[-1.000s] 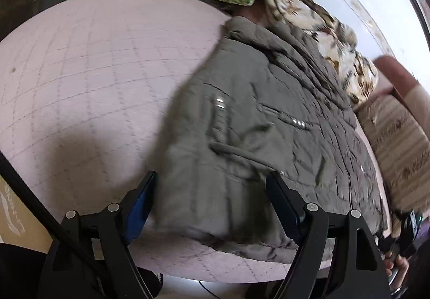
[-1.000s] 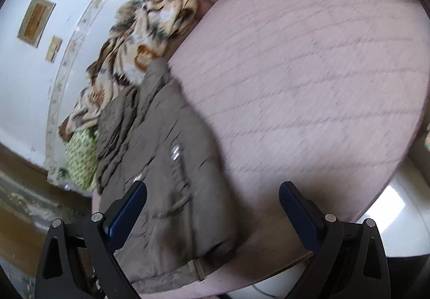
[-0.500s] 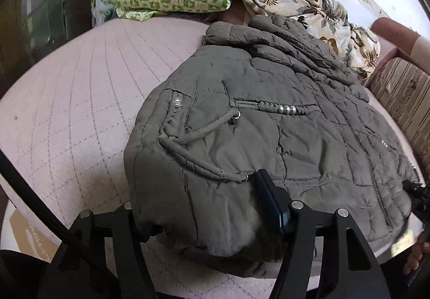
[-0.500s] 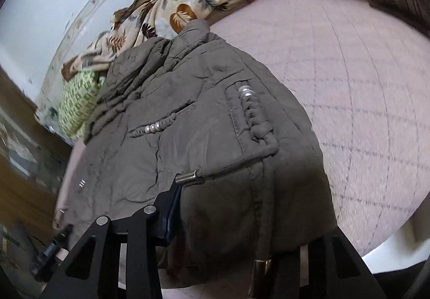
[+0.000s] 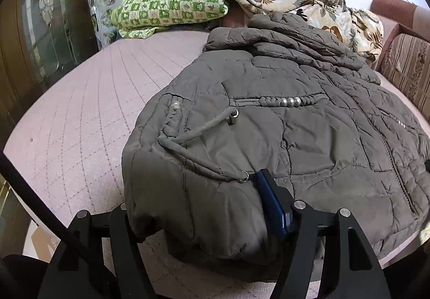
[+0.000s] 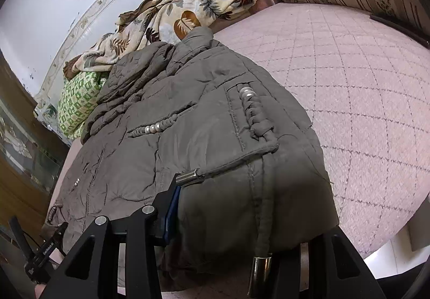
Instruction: Fold large clothes
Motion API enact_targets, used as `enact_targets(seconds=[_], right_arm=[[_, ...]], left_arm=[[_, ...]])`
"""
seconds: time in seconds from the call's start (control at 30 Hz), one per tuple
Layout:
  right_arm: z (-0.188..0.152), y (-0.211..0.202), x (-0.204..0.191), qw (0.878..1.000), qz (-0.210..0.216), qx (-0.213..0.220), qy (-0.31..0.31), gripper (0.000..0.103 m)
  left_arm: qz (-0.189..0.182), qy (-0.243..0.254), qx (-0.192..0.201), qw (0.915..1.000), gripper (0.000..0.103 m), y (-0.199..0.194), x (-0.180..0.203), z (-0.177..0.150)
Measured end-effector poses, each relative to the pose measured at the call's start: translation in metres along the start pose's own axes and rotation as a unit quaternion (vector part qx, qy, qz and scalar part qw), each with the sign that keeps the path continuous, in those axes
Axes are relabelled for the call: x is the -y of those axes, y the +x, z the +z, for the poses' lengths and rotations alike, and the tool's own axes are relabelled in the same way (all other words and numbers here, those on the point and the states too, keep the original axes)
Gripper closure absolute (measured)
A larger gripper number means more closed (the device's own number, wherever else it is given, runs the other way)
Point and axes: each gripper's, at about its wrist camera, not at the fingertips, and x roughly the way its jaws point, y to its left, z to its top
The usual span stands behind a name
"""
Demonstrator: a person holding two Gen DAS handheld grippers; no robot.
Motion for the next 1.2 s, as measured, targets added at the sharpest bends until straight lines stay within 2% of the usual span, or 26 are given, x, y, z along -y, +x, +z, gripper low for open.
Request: enact_targets(seconds=[0.3, 0.6, 0.9, 1.2], right_arm=[[-0.001, 0.000, 0.004, 1.000, 0.017, 0.003, 0.024, 0.053], [0.002, 0.002, 0.000, 1.000, 0.010, -0.008, 0.018, 0.052], [0.002, 0.007, -0.014, 1.000, -0.005, -0.018, -0.023, 0.035], [0.003, 0.008, -0.013, 1.000, 0.000, -0.020, -0.015, 0.034]], left_arm=[[0.020, 0.024, 0.007, 0.9995, 0.035, -0.001, 0.007, 0.000], [0.045, 0.055, 0.016, 0.9973, 0.033, -0.002, 0.014, -0.002], [0.054, 0.061, 0.019, 0.9965, 0.030, -0.002, 0.016, -0.002], [0.054, 0.061, 0.020, 0.9964, 0.029, -0.002, 0.016, -0.003]])
